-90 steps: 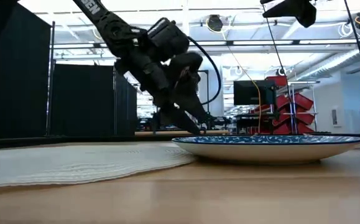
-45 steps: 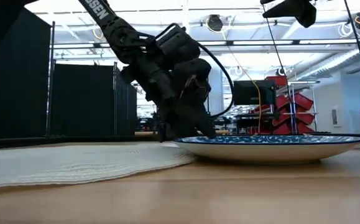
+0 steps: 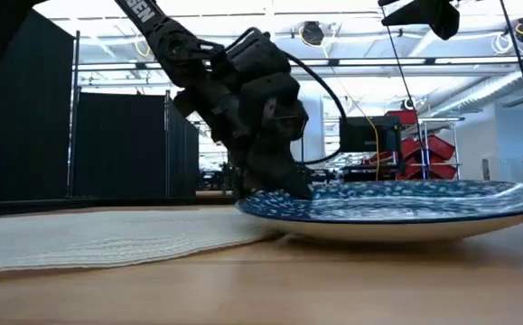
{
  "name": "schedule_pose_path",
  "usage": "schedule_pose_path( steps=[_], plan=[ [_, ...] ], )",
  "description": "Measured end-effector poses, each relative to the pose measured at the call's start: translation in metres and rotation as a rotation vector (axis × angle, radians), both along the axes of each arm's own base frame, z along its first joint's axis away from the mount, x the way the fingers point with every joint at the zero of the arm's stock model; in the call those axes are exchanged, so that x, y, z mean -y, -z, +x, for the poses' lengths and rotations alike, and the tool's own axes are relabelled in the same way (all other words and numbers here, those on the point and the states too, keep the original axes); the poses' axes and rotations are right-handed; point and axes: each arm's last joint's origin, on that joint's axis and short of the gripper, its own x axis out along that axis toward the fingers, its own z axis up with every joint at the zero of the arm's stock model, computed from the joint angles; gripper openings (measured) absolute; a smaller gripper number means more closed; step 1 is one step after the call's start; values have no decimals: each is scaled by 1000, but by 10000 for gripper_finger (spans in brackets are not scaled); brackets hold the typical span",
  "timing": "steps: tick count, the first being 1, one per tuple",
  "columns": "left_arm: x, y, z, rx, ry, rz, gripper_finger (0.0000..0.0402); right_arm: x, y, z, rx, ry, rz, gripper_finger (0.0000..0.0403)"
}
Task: Set table place
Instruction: Stack the blue plate on the top of the white tablemat
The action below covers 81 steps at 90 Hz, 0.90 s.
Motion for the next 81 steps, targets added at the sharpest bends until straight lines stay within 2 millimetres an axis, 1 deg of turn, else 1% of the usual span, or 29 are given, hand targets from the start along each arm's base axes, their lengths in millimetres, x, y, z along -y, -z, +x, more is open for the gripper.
schedule_pose_path(
  steps=[6,23,38,47,66,71,81],
  plan=[
    [-2,-6,-1,9,1,0,4,0,0,0,-1,0,0,171],
    [-9,-38,-6,69,2,1,1,0,1,0,-8,0,0,171],
    [-20,-62,-26,-3,-15,15,2,0,1,0,-11,1,3,171],
    [-21,-73,-41,-65,2,18,2,0,2,0,-13,2,7,171],
    [-19,-97,-78,-222,62,19,1,0,2,-1,-22,3,9,171],
    [-22,-104,-84,-226,58,1,1,0,2,-1,-23,3,10,171],
    [-24,-123,-91,-136,50,-47,1,0,3,-1,-25,3,9,171]
  ],
)
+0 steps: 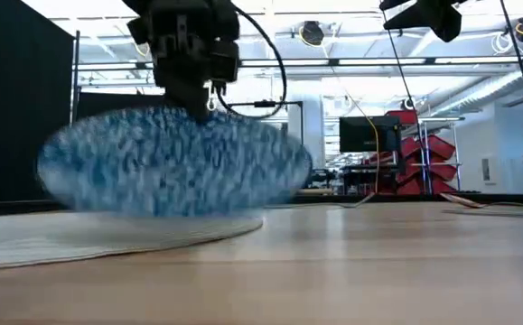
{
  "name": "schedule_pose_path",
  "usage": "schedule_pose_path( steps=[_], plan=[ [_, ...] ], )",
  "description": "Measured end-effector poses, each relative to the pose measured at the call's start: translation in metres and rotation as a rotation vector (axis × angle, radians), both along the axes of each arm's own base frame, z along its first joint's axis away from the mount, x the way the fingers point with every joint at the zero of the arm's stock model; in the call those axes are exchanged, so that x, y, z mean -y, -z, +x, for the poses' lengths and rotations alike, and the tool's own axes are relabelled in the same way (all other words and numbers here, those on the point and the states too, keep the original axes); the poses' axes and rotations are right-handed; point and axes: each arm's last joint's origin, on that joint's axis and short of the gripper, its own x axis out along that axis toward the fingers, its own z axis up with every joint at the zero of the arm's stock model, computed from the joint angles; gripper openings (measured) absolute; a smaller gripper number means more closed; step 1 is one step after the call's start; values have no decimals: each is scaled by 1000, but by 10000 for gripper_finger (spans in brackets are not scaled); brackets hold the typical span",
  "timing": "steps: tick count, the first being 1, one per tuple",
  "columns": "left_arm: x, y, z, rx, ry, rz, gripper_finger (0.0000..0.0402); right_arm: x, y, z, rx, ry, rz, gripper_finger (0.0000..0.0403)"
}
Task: Set table place
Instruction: Stack the blue plate on the top of the white tablemat
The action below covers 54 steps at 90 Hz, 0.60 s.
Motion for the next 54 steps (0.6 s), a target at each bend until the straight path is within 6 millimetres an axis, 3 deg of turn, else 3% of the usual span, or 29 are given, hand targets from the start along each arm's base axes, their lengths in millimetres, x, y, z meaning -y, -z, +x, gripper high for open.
schedule_pose_path(
  steps=[9,23,54],
  plan=[
    [-4,-10,-13,-32,-20,-13,1,0,0,0,0,1,4,171],
    [-13,-8,-31,-172,-64,59,0,0,1,0,-4,3,10,171],
    [-25,-4,-50,-317,-46,55,0,0,5,-2,-41,10,18,171]
  ],
)
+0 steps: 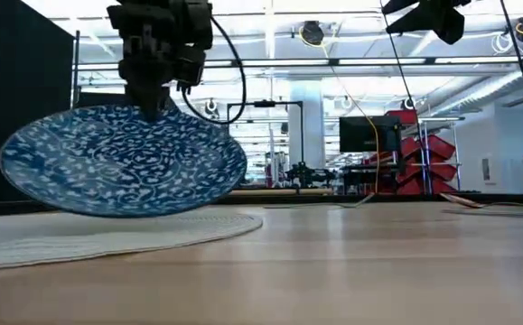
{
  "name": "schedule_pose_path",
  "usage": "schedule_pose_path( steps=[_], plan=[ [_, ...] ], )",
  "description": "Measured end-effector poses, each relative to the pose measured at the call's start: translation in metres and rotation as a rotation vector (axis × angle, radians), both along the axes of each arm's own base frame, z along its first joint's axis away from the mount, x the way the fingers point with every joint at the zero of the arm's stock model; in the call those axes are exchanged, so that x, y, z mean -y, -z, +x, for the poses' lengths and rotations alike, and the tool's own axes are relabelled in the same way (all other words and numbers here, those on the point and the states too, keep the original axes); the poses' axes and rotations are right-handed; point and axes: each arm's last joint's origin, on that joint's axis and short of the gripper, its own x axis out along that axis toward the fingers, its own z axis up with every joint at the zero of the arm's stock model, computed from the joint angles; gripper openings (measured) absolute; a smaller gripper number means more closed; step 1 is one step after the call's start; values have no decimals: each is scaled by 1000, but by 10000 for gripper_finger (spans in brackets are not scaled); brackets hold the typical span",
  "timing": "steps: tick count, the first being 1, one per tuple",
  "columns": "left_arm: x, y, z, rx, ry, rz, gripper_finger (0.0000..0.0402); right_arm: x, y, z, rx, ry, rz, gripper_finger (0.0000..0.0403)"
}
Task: Set table place
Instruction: Stack the blue plate on the top of the white tablemat
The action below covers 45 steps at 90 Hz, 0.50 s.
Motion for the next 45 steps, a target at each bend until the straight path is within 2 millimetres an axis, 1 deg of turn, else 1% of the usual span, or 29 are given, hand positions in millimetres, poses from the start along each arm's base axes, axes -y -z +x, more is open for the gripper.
schedule_pose_path(
  steps=[10,20,32,38,45],
  plan=[
    [-1,4,-15,-62,-7,-15,0,0,1,-1,-8,5,11,171],
    [2,9,-33,-69,-30,-20,0,0,3,-1,-26,11,19,171],
    [8,15,-50,3,-100,-28,0,0,5,-2,-40,18,23,171],
    [10,22,-55,56,-131,-45,0,0,5,-2,-39,20,22,171],
    [15,38,-61,62,-159,-61,0,1,4,-2,-36,24,23,171]
  ],
)
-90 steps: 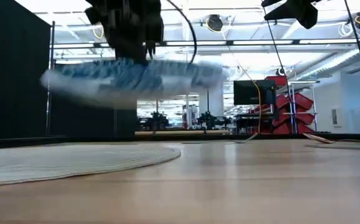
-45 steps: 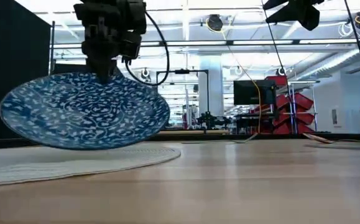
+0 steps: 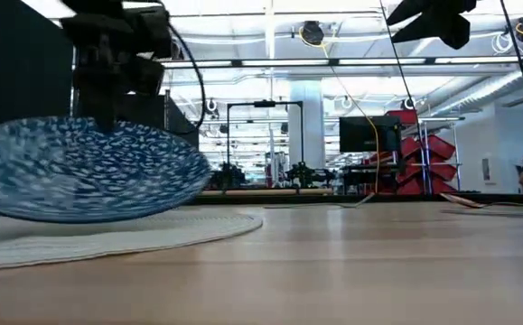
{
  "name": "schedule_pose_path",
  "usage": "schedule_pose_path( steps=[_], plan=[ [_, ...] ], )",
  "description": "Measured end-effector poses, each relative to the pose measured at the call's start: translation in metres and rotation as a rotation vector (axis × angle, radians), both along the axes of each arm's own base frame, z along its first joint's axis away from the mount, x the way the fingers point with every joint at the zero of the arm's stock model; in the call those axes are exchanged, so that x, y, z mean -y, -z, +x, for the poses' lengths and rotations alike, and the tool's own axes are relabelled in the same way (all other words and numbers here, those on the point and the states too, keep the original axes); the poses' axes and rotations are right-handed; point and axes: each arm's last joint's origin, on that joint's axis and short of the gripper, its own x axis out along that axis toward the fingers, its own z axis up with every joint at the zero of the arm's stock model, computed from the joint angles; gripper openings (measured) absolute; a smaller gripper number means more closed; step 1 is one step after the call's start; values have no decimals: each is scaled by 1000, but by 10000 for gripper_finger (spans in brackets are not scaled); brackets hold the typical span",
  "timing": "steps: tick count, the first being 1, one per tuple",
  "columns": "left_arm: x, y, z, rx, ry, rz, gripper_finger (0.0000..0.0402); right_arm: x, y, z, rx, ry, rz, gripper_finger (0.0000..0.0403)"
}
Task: Set table place
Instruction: Stack the blue plate on the top of the white tablemat
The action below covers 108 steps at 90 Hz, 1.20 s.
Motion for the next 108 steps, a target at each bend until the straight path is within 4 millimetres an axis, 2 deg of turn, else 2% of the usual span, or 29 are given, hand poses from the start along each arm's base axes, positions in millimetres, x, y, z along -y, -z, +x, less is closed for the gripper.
schedule_pose_path(
  steps=[18,36,53,75,89,108],
  plan=[
    [14,36,-14,-19,6,-77,0,0,-1,0,9,8,4,171],
    [20,53,-14,-7,-14,-43,1,1,-1,0,15,26,-5,171],
    [12,58,-13,-52,-100,74,20,1,-3,1,36,24,-6,171],
    [10,62,-14,-80,-96,133,109,0,-5,2,53,16,-18,171],
    [10,62,-14,-76,-91,133,143,0,-5,2,54,16,-19,171],
    [1,41,-12,-98,-58,221,150,0,-5,2,53,11,-17,171]
  ],
)
